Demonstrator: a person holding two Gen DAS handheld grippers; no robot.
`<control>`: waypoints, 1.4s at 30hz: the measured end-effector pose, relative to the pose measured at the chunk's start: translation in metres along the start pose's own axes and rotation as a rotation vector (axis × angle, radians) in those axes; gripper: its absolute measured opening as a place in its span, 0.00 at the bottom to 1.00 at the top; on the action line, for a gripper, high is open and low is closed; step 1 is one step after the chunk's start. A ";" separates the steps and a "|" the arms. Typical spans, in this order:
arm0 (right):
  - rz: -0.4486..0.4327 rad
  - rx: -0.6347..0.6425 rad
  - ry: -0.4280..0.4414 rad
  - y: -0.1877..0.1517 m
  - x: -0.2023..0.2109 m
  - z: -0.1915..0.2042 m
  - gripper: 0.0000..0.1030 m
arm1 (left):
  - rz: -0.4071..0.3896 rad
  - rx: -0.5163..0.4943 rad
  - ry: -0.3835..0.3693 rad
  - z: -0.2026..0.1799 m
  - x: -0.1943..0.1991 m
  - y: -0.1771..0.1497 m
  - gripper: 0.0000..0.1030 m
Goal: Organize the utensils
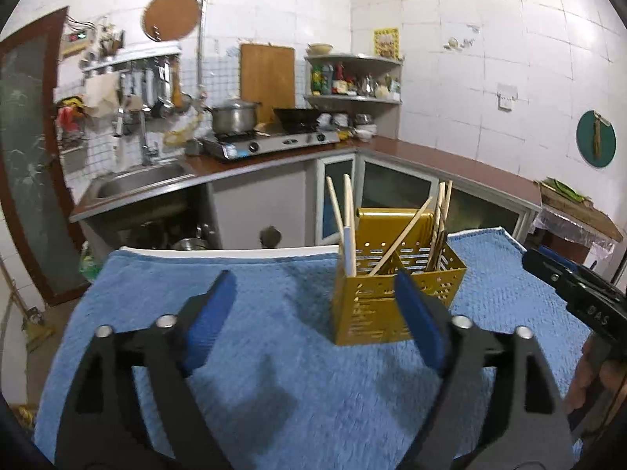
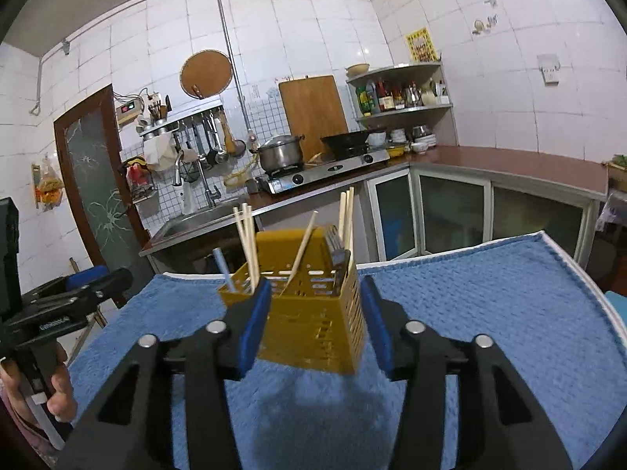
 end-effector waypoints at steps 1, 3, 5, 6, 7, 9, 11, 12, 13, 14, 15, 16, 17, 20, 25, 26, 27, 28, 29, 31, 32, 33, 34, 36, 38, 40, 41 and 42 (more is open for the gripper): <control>-0.006 0.012 -0.001 -0.003 0.012 0.003 0.55 | -0.009 0.002 0.003 0.001 0.008 -0.001 0.89; -0.018 0.045 -0.010 -0.014 0.033 0.010 0.63 | -0.039 0.003 0.016 0.000 0.033 -0.013 0.95; -0.028 0.069 -0.009 -0.025 0.051 0.017 0.69 | -0.062 -0.010 0.027 -0.003 0.052 -0.026 0.95; -0.035 0.078 -0.007 -0.032 0.062 0.021 0.72 | -0.071 -0.014 0.039 -0.004 0.061 -0.034 0.95; -0.039 0.086 -0.009 -0.039 0.072 0.024 0.74 | -0.076 -0.011 0.047 -0.002 0.068 -0.040 0.95; -0.049 0.095 -0.018 -0.050 0.086 0.030 0.82 | -0.086 0.013 0.050 0.000 0.081 -0.056 0.95; -0.055 0.105 -0.032 -0.061 0.097 0.037 0.86 | -0.098 0.032 0.050 0.000 0.091 -0.069 0.95; -0.056 0.112 -0.049 -0.067 0.101 0.041 0.88 | -0.103 0.031 0.057 -0.001 0.095 -0.072 0.95; -0.060 0.117 -0.058 -0.072 0.104 0.043 0.89 | -0.119 0.020 0.077 -0.004 0.101 -0.081 0.95; -0.071 0.128 -0.070 -0.079 0.109 0.046 0.90 | -0.134 0.013 0.091 -0.006 0.105 -0.086 0.95; -0.082 0.137 -0.089 -0.085 0.114 0.048 0.92 | -0.155 0.011 0.107 -0.008 0.111 -0.093 0.95; -0.089 0.141 -0.104 -0.090 0.117 0.050 0.93 | -0.171 0.011 0.116 -0.010 0.114 -0.099 0.95; -0.097 0.144 -0.120 -0.096 0.119 0.051 0.95 | -0.184 0.009 0.123 -0.012 0.117 -0.105 0.95; -0.094 0.143 -0.153 -0.110 0.119 0.049 0.96 | -0.199 -0.008 0.142 -0.018 0.121 -0.120 0.95; -0.098 0.140 -0.191 -0.127 0.115 0.042 0.96 | -0.187 -0.011 0.135 -0.019 0.114 -0.139 0.95; -0.102 0.132 -0.191 -0.129 0.115 0.039 0.96 | -0.183 -0.007 0.140 -0.018 0.112 -0.142 0.95; -0.103 0.124 -0.185 -0.129 0.116 0.038 0.96 | -0.177 -0.002 0.145 -0.017 0.109 -0.144 0.95; -0.104 0.117 -0.180 -0.129 0.116 0.036 0.96 | -0.172 0.001 0.145 -0.018 0.108 -0.148 0.95; -0.113 0.112 -0.180 -0.128 0.117 0.034 0.96 | -0.166 0.003 0.142 -0.017 0.106 -0.149 0.95; -0.124 0.112 -0.185 -0.127 0.118 0.036 0.96 | -0.158 0.004 0.138 -0.017 0.103 -0.152 0.95; -0.131 0.111 -0.185 -0.127 0.118 0.035 0.96 | -0.159 -0.003 0.141 -0.018 0.102 -0.154 0.95; -0.133 0.111 -0.185 -0.128 0.119 0.035 0.96 | -0.161 -0.009 0.146 -0.020 0.101 -0.154 0.95; -0.131 0.111 -0.187 -0.128 0.117 0.035 0.96 | -0.160 -0.019 0.151 -0.022 0.100 -0.156 0.95; -0.117 0.112 -0.184 -0.131 0.115 0.035 0.96 | -0.149 -0.029 0.138 -0.024 0.098 -0.157 0.95; -0.111 0.111 -0.178 -0.132 0.113 0.035 0.96 | -0.134 -0.034 0.132 -0.025 0.096 -0.159 0.95; -0.113 0.111 -0.181 -0.133 0.114 0.036 0.96 | -0.123 -0.035 0.127 -0.026 0.095 -0.161 0.95; -0.112 0.111 -0.179 -0.133 0.113 0.036 0.96 | -0.118 -0.037 0.124 -0.026 0.094 -0.161 0.95; -0.106 0.112 -0.176 -0.134 0.113 0.037 0.96 | -0.110 -0.041 0.123 -0.027 0.093 -0.162 0.95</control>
Point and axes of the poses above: each gripper's, at about its wrist camera, not at the fingertips, and x roughly against the way its jaws point, z to its left, y to its top, the point moved 1 cm from there along -x, roughly the way its jaws point, and after that the axes turned 6 degrees about -y, right-handed, at the moved point
